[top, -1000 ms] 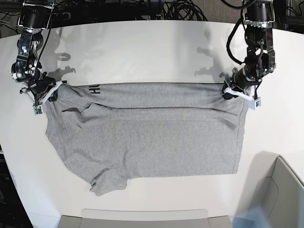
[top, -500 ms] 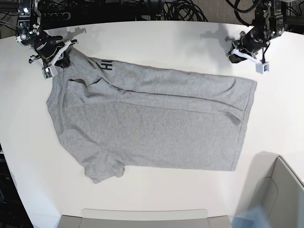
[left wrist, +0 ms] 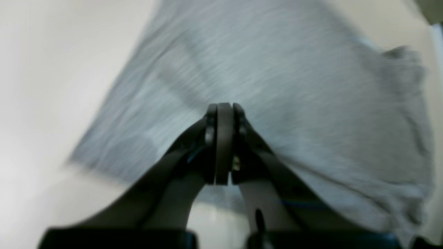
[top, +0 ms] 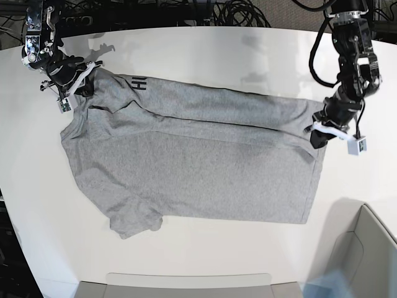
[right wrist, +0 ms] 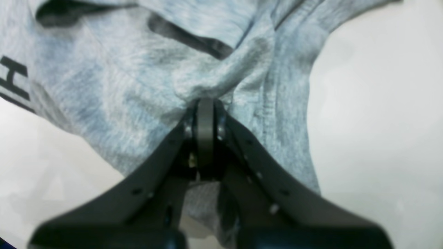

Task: Fold the T-shirt properly
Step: 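Drag the folded shirt back toward the robot with both grippers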

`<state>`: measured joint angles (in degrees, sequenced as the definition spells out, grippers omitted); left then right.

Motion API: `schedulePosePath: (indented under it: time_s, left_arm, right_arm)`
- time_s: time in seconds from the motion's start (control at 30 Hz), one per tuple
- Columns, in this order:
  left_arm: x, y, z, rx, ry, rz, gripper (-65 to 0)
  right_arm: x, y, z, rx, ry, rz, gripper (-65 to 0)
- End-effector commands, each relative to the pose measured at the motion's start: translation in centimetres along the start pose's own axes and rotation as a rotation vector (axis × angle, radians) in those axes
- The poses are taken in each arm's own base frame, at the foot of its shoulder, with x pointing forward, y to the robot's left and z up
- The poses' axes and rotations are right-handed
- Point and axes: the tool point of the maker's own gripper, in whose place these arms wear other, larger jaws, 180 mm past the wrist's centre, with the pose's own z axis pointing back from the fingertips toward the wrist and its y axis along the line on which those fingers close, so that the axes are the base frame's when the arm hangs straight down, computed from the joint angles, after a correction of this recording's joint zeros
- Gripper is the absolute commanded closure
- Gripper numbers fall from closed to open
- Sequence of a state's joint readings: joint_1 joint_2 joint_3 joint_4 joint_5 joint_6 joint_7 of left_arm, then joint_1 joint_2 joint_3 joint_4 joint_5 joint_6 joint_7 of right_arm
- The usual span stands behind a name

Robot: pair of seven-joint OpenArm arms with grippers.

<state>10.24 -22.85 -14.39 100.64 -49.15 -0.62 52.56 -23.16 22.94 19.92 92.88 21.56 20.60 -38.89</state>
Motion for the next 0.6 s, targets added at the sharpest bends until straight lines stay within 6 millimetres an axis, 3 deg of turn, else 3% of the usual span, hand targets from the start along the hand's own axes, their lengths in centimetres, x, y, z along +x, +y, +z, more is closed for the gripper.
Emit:
schedulePosePath:
  time_s: [0.0,0.13,0.33,0.57]
  left_arm:
    - [0.7,0.7,-0.8,0.024,0.0,0.005,0.0]
    - [-1.2,1.7,-4.3,0.043,0.097,0.057,0.0]
    - [-6.5,4.3,-5.7,0.133,0.246,0.029,0.0]
    - [-15.2,9.0,-0.5,0.261,0.419,-0.033,0.0]
  right_arm:
    - [-1.0,-0.5,0.3,-0.017,0.047,0.015,0.0]
    - [-0.9,-0.4,0.2,-0.014,0.043,0.011,0.0]
    - [-0.1,-0.8,0.1,-0.023,0.028,0.018,0.0]
    - [-0.9,-1.6,0.5,-0.033,0.09,0.041,0.0]
